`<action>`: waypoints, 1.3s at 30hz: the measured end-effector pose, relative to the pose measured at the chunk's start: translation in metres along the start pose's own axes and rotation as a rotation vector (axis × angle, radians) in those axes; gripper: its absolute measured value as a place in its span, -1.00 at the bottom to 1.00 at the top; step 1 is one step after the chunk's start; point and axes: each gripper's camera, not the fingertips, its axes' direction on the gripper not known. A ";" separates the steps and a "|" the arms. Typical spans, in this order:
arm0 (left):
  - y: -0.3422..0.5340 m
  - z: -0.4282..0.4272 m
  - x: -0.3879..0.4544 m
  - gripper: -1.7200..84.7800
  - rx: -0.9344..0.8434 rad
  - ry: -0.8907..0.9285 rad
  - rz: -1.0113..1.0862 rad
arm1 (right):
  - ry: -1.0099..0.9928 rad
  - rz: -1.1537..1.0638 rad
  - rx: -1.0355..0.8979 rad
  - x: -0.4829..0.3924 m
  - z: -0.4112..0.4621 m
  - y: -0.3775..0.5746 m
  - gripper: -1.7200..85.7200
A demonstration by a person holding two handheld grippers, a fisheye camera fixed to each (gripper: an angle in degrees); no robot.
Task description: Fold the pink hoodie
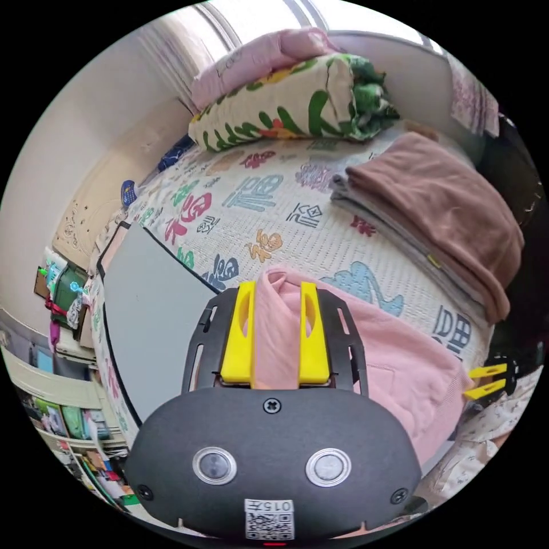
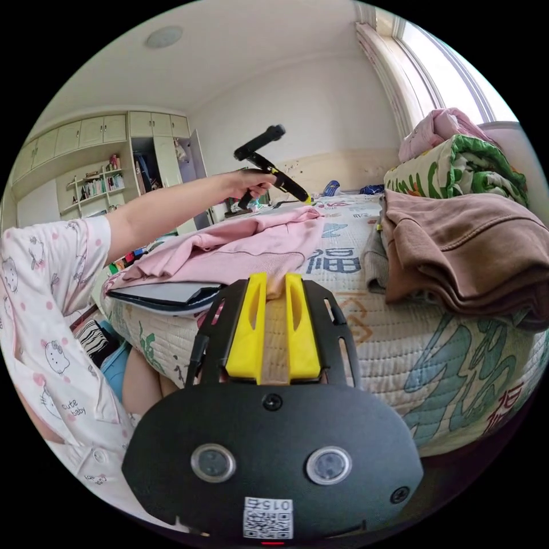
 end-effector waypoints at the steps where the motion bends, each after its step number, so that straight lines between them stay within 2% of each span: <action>1: -0.005 0.009 0.001 -0.71 -0.034 -0.012 0.003 | 0.000 0.001 0.007 0.003 0.001 0.002 -0.83; 3: -0.014 0.040 0.005 -0.71 -0.148 -0.106 0.032 | -0.013 -0.003 0.023 0.013 0.003 0.009 -0.85; 4: -0.014 0.043 0.006 -0.72 -0.150 -0.109 0.041 | -0.015 -0.006 0.027 0.016 0.004 0.010 -0.86; 7: -0.007 0.037 -0.007 -0.81 -0.074 -0.061 -0.035 | -0.035 -0.021 0.050 0.029 0.002 0.021 -0.90; 9: -0.001 0.032 -0.018 -0.86 -0.041 -0.040 -0.079 | -0.147 0.022 0.068 0.047 -0.004 0.030 -0.93; 16: 0.006 -0.002 -0.020 -0.93 0.041 -0.086 -0.126 | -0.251 0.145 0.161 0.101 -0.025 0.045 -0.96; 19: 0.012 -0.042 -0.034 -0.94 0.154 -0.027 -0.197 | -0.278 0.174 0.226 0.126 -0.045 0.043 -0.97; 25: 0.033 -0.147 -0.070 -0.94 0.502 0.230 -0.346 | -0.168 0.095 0.439 0.137 -0.130 0.021 -0.97; 29: 0.089 -0.216 -0.130 -0.94 0.725 0.472 -0.405 | -0.178 -0.099 0.568 0.091 -0.179 -0.013 -0.97; 31: 0.128 -0.238 -0.162 -0.94 0.792 0.528 -0.424 | -0.273 -0.156 0.588 0.070 -0.180 -0.027 -0.97; 33: 0.190 -0.255 -0.208 -0.93 0.836 0.537 -0.459 | -0.461 -0.186 0.546 0.043 -0.156 -0.043 -0.97; 37: 0.288 -0.258 -0.274 -0.91 0.782 0.487 -0.496 | -0.692 -0.220 0.360 -0.018 -0.090 -0.057 -0.97; 39: 0.340 -0.243 -0.304 -0.89 0.674 0.384 -0.494 | -0.756 -0.231 0.250 -0.060 -0.051 -0.055 -0.97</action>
